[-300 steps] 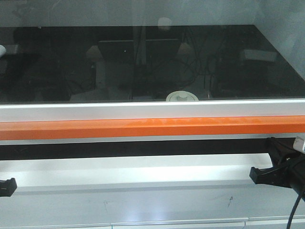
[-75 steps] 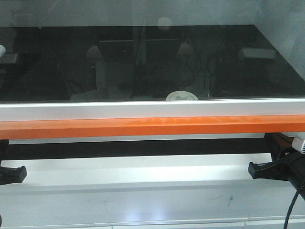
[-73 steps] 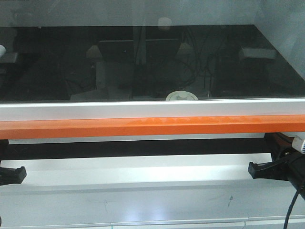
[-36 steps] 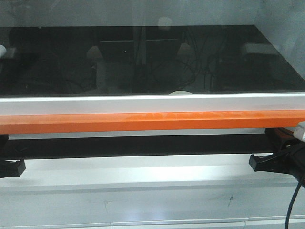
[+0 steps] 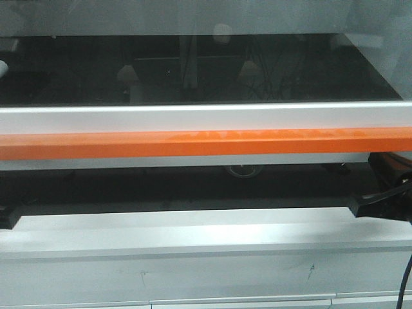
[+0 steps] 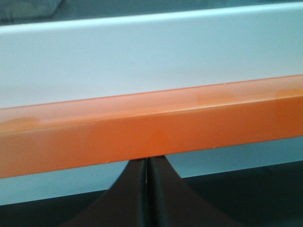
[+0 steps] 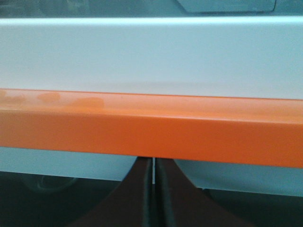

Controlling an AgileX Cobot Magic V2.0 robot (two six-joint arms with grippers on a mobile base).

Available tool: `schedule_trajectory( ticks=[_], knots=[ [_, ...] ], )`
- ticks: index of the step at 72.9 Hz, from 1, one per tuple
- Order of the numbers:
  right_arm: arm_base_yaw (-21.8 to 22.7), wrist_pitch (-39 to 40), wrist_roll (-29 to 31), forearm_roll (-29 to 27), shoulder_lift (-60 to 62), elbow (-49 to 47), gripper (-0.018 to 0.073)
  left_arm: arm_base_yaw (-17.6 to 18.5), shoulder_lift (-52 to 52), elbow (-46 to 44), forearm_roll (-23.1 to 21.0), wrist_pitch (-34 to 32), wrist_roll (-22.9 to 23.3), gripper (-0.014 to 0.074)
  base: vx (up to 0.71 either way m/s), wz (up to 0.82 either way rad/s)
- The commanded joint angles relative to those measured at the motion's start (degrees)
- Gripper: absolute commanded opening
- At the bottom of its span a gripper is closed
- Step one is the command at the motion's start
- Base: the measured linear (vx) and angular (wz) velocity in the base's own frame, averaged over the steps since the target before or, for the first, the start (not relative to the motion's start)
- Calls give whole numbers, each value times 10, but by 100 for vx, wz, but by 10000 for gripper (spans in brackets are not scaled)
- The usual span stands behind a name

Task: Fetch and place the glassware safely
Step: 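Push the orange handle upward with both grippers to lift the sash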

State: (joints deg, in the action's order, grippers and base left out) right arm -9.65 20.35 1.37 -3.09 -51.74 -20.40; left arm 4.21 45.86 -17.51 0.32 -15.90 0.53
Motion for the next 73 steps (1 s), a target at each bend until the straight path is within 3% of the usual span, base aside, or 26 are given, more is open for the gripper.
schedule_trajectory(
  ticks=[1,11,34,48,65,73],
  knots=[
    [1,122,5,8,25,-50,-1,1,-26,-47,0,-108,3,-7,0,0],
    [1,97,6,8,36,-71,-1,1,-33,-87,0,-54,3,-7,0,0],
    [1,33,7,8,61,-121,-1,1,-36,-146,0,-2,3,-7,0,0],
    [1,-21,7,8,96,-123,-1,1,-79,-146,0,36,3,-7,0,0],
    [1,-155,10,35,161,-122,-1,1,-160,-138,0,128,1,-7,0,0],
    [1,-163,9,42,190,-103,-1,1,-199,-98,0,126,1,-7,0,0]
  ],
)
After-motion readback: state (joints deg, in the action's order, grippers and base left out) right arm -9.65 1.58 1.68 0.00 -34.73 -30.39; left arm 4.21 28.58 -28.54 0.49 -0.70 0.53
